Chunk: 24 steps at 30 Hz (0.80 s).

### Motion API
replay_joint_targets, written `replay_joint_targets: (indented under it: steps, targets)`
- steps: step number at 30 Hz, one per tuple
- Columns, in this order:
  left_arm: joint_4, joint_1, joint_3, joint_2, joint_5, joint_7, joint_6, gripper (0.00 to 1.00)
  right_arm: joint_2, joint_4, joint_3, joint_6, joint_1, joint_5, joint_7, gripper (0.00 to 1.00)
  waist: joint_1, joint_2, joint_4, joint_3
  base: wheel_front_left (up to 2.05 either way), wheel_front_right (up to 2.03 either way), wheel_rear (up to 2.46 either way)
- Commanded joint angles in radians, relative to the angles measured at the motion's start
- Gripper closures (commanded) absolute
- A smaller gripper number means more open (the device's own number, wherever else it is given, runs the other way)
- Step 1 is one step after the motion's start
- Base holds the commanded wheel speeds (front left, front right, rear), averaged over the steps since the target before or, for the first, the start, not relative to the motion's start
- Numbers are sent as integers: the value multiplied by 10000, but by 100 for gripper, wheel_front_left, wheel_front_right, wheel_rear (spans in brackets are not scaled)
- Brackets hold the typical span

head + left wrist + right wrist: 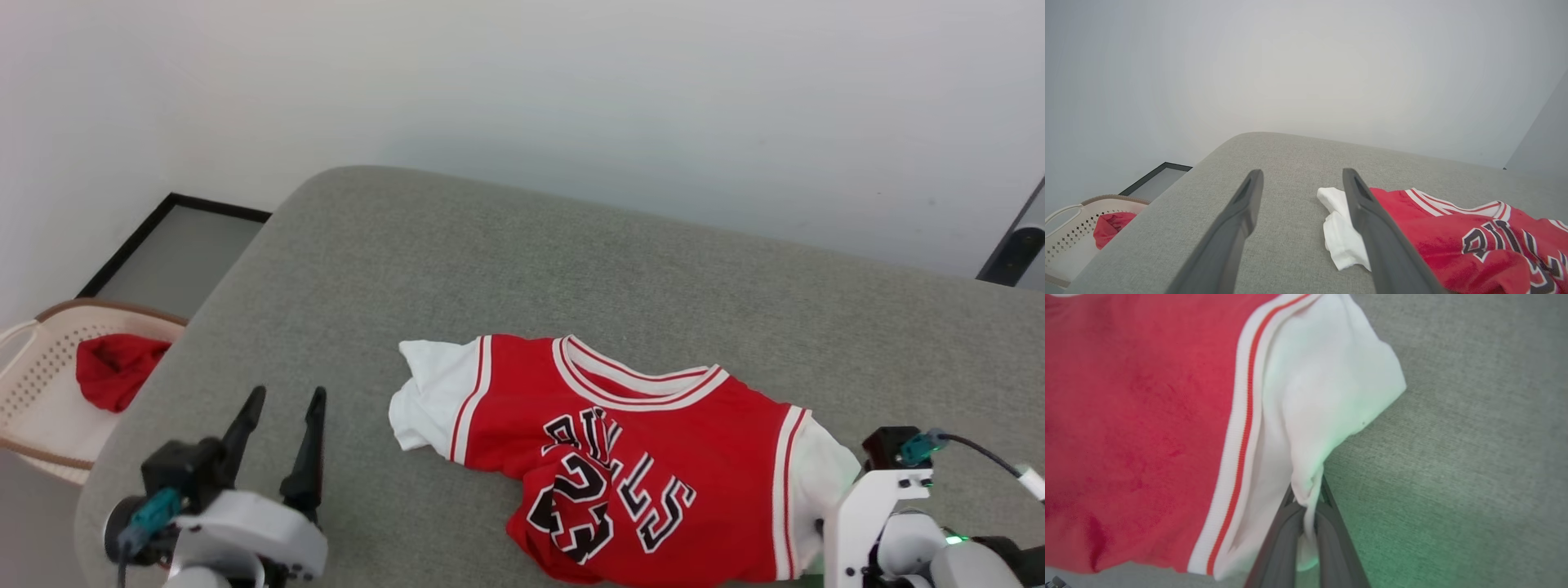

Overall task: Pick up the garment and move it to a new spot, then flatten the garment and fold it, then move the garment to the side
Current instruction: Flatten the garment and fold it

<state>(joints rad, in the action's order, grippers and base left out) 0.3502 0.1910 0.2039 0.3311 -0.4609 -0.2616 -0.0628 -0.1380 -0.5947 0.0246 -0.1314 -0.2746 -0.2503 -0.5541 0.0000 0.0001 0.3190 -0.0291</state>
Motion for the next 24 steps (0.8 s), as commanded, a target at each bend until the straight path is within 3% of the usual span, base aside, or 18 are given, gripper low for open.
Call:
replay_joint_targets:
  steps: [1,9,17,18,20,24]
  targets:
    - [-147,-347,-375,-158,339,-31,-109,0,-196,-120,-48,14,-94,-41,69,100,0,-1,-94,-59,0,0,0]
    - [-580,-1094,-1811,-843,1239,-31,-445,0,-849,8,-274,14,-339,-264,34,100,0,-1,-394,-215,0,0,0]
    - [-741,-1258,-2305,-1243,1681,-32,-642,0,-1679,218,-656,14,-303,-302,-56,100,0,-1,-707,-210,0,0,0]
    - [-701,-1268,-2299,-1248,1735,-32,-657,0,-1710,178,-681,14,-310,-304,-53,85,0,-1,-756,-199,0,0,0]
    - [-691,-1246,-2345,-1308,1789,-32,-682,0,-1741,109,-677,15,-349,-267,10,0,0,-1,-857,-182,0,0,0]
    - [-601,-1293,-2510,-1447,1792,-32,-684,0,-1663,-40,-606,15,-438,-312,228,0,0,-1,-1126,-200,0,0,0]
